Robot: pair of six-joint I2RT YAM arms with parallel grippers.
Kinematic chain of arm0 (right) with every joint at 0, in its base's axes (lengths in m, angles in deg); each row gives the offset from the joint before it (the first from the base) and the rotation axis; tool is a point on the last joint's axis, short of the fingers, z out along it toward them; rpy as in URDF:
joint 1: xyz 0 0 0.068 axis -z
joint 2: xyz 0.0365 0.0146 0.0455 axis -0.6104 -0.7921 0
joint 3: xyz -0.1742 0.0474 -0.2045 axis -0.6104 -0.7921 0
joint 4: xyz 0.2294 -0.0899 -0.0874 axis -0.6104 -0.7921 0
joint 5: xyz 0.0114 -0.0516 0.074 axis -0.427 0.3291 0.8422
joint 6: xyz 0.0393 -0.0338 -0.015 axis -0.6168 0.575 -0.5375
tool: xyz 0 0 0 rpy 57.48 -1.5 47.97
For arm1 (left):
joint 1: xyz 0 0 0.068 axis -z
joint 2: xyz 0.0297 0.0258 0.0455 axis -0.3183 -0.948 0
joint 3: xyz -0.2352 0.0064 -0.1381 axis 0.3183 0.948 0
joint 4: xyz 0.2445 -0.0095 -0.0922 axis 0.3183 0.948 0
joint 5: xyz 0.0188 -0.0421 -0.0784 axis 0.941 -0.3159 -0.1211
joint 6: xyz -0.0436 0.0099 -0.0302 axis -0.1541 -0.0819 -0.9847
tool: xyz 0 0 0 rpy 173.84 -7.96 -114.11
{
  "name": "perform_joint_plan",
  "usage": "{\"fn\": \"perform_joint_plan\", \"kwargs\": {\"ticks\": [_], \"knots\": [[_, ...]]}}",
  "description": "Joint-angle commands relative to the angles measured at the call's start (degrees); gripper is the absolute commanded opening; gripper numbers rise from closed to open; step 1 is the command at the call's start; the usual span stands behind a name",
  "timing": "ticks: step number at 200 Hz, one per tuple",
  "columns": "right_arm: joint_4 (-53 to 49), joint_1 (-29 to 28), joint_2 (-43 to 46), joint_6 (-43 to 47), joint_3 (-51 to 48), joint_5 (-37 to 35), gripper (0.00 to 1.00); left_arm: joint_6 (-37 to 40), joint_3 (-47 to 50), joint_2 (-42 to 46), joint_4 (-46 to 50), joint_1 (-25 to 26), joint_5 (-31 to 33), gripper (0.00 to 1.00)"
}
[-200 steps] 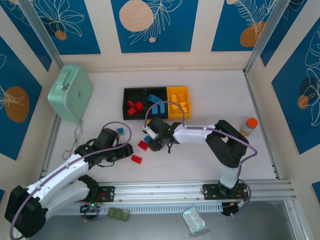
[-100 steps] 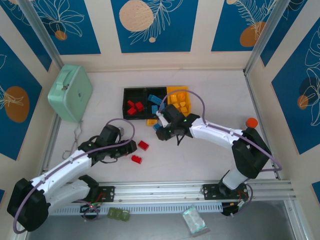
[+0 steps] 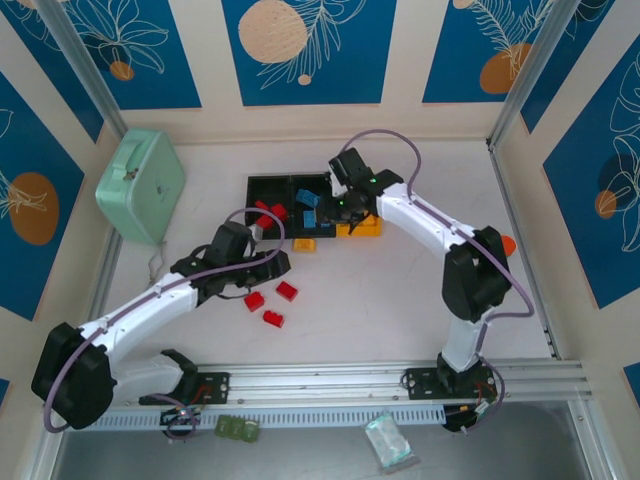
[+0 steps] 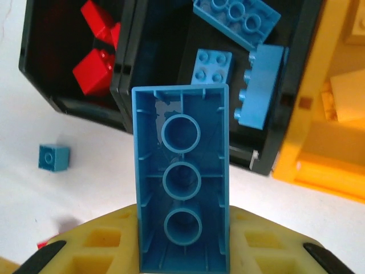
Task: Sort the legos into containers by color
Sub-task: Place the lego in the container.
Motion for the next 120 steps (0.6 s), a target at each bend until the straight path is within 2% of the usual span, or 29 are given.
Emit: {"fn": "perform_joint_plan", "kwargs": {"ticks": [1, 50, 120], "knots": [[-6.4, 0.1, -4.7, -2.6, 6.5, 2.2, 0.3, 1.4, -1.3, 0.4, 0.2, 0.3, -0.8, 0.64], [-8.2, -0.2, -12.9, -5.3, 14.8, 4.4, 0.31, 1.7, 1.0, 4.3, 3.2, 0.2, 1.5, 0.64], [-8.8, -0.8, -20.5, -7.0, 20.0, 5.9, 0.32, 1.2, 2.8, 5.9, 3.9, 0.2, 2.1, 0.64]]}}
